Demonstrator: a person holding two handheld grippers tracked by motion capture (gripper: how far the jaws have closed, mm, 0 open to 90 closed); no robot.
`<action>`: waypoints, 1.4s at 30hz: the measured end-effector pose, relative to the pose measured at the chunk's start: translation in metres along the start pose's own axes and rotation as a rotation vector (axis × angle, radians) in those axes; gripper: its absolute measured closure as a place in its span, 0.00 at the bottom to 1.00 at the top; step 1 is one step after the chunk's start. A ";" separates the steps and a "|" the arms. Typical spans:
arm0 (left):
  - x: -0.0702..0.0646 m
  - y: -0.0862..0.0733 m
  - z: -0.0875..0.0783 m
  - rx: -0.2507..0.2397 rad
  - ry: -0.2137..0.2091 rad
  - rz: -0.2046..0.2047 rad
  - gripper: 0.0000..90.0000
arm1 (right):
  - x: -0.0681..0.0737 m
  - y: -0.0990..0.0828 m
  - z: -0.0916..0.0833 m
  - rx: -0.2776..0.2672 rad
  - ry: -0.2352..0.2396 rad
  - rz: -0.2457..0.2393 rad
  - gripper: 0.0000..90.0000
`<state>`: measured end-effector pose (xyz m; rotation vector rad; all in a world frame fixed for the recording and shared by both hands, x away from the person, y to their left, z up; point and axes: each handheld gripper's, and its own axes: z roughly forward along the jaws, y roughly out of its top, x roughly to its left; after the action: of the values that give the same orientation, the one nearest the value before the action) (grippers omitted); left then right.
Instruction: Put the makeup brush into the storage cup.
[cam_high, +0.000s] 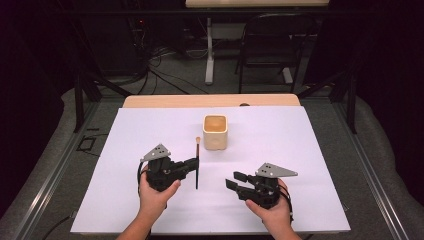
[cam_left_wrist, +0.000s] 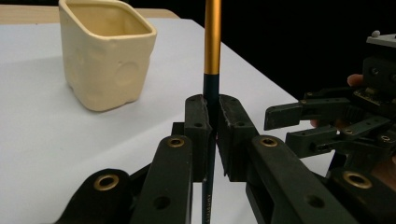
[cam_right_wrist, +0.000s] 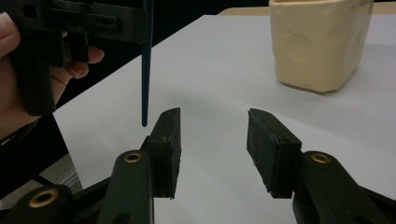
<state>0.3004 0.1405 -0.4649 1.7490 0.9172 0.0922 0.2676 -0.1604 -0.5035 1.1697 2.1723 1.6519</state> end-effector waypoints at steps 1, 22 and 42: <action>0.000 0.000 -0.001 -0.007 0.001 -0.001 0.92 | 0.002 0.002 0.002 -0.005 0.008 0.004 0.62; 0.000 -0.005 0.001 -0.067 -0.020 -0.030 0.92 | 0.020 0.022 0.030 -0.017 0.104 0.078 0.71; -0.010 -0.013 0.010 -0.053 -0.047 -0.030 0.92 | 0.025 0.005 0.042 -0.014 0.153 0.128 0.73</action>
<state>0.2916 0.1274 -0.4761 1.6807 0.8992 0.0553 0.2769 -0.1125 -0.5068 1.2405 2.2122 1.8629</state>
